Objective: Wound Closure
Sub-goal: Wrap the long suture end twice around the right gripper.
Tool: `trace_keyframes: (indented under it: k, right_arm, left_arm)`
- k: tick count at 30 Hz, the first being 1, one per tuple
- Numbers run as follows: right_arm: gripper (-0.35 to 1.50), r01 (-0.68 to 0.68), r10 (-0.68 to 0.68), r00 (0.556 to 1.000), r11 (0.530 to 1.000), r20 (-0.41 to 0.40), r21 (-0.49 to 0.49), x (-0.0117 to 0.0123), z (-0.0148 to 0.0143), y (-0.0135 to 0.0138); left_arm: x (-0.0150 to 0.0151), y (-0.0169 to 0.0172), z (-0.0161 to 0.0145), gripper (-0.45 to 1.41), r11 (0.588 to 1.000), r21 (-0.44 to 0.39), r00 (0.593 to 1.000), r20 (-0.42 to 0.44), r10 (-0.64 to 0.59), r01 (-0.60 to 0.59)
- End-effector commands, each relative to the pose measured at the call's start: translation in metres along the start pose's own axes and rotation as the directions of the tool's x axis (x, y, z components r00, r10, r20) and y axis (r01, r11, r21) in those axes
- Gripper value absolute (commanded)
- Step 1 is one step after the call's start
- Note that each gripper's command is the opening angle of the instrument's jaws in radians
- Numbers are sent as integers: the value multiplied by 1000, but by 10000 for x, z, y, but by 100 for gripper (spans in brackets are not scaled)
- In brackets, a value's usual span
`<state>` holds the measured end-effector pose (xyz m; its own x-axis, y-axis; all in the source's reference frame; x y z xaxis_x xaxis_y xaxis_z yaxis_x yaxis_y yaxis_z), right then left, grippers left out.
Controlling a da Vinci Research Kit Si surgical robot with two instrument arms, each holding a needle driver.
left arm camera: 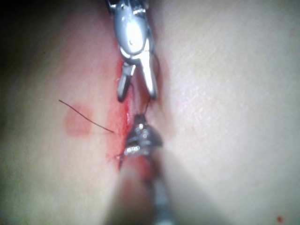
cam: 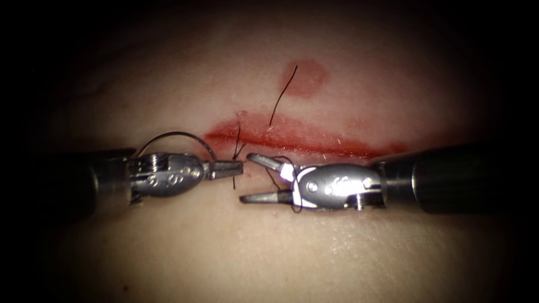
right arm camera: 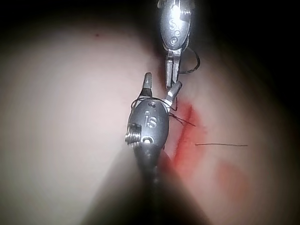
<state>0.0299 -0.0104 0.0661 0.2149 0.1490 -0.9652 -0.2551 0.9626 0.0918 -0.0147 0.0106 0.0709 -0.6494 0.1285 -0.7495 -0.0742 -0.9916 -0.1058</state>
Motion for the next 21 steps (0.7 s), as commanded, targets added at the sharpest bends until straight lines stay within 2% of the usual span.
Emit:
trace_keyframes:
  k: [1, 10, 14, 21]
  right_arm:
    - [98, -3, 3, 1000, 1000, 2, -18, -5, 4, -2]
    - [98, -37, 40, 999, 993, 20, -113, -8, 15, 1]
    - [96, -31, 45, 996, 983, 76, -180, -14, 17, 4]
    - [96, -15, 48, 985, 981, 164, -195, -33, 21, 4]
  left_arm:
    - [-2, 4, 6, -45, 1000, -5, 1000, 3, 0, 0]
    - [13, 28, 13, -45, 1000, -20, 1000, 31, -2, 3]
    - [24, 38, 8, -45, 1000, -29, 999, 35, 3, -2]
    - [45, 40, -13, -45, 999, -41, 999, 32, 11, -10]
